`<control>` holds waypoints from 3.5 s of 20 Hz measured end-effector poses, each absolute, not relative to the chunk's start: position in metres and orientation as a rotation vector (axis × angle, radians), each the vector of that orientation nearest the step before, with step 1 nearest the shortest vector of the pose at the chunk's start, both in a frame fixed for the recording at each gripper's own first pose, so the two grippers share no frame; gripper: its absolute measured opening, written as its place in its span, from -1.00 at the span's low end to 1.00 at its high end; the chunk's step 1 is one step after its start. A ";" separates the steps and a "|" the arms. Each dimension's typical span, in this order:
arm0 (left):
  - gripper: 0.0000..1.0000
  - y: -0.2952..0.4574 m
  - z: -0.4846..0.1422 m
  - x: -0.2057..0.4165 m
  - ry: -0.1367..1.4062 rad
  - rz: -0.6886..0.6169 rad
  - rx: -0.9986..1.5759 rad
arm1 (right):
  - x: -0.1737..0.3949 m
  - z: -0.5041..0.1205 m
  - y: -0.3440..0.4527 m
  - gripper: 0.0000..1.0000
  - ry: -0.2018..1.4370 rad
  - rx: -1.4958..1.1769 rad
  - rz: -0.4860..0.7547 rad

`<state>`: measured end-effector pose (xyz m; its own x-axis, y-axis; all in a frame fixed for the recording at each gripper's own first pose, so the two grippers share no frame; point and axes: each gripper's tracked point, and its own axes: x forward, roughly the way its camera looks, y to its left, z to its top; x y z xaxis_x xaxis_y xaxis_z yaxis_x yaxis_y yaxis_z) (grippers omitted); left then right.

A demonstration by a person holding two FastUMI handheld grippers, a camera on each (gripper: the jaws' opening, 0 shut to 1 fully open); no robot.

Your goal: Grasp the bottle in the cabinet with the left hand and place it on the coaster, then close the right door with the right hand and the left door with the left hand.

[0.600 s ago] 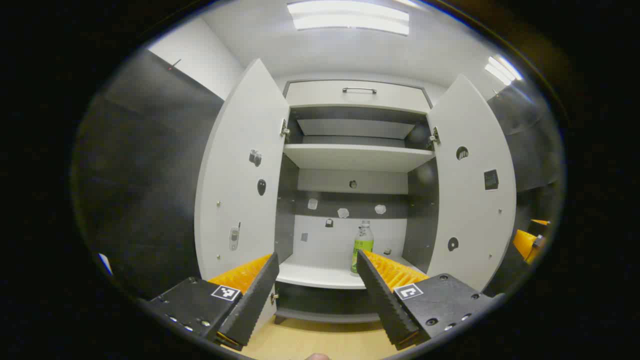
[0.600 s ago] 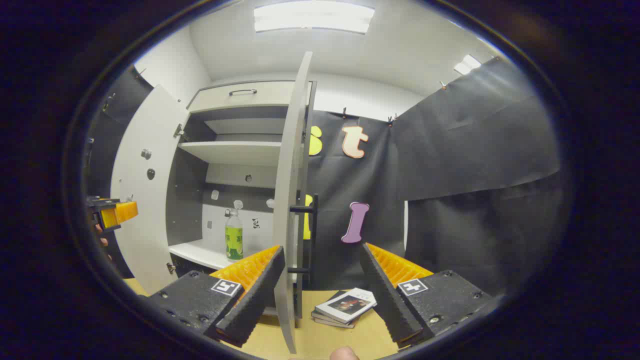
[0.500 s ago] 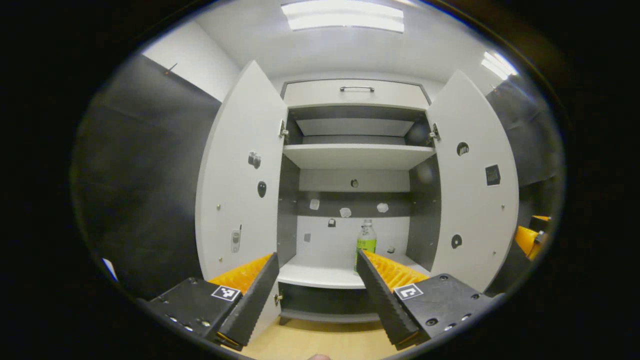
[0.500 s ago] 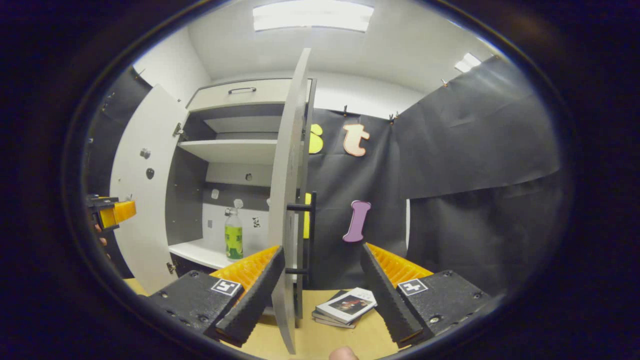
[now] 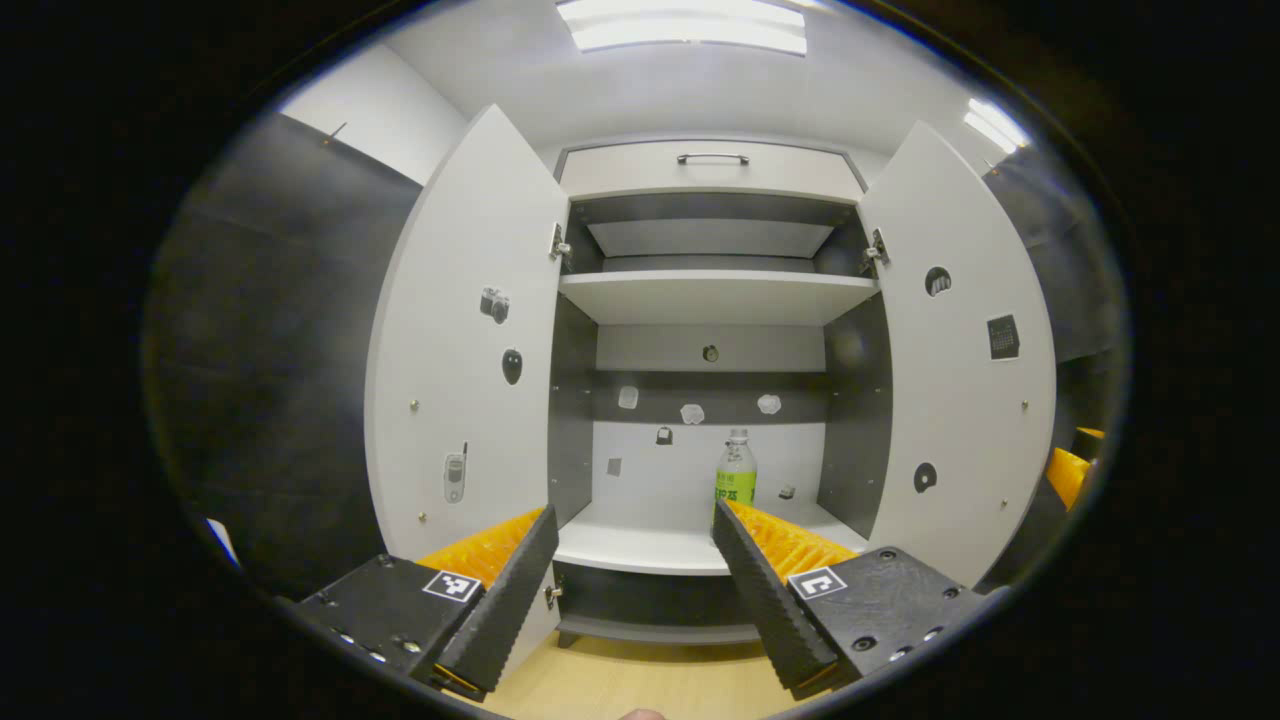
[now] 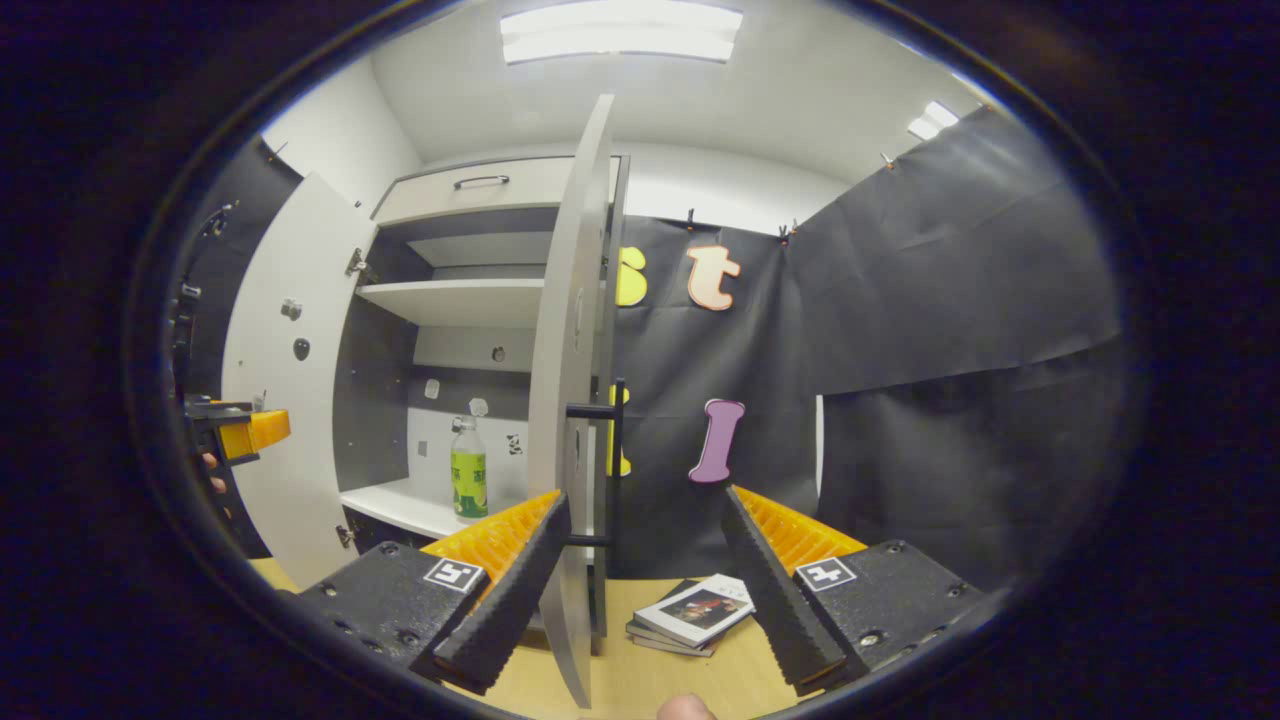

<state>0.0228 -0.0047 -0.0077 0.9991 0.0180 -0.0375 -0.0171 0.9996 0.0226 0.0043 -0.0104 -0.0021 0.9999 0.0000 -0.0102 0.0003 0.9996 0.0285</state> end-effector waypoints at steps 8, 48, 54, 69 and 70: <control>1.00 -0.053 -0.029 0.079 0.069 -0.112 -0.034 | -0.010 -0.018 -0.033 0.96 0.054 -0.003 -0.091; 0.43 -0.141 -0.128 0.274 0.272 -0.266 0.094 | -0.030 -0.052 -0.115 1.00 0.167 0.091 -0.296; 0.48 -0.123 -0.114 0.225 0.215 -0.259 0.140 | -0.032 -0.053 -0.111 0.97 0.174 0.098 -0.261; 0.42 -0.071 -0.119 0.100 0.181 -0.208 0.102 | -0.050 -0.050 -0.079 0.96 0.184 0.051 -0.167; 0.36 -0.069 -0.122 0.093 0.178 -0.207 0.101 | -0.050 -0.050 -0.077 0.96 0.184 0.051 -0.162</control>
<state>0.0930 -0.0689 -0.1215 0.9630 -0.1954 -0.1856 0.2132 0.9737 0.0810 -0.0498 -0.0768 -0.0498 0.9701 -0.1556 -0.1863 0.1649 0.9857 0.0353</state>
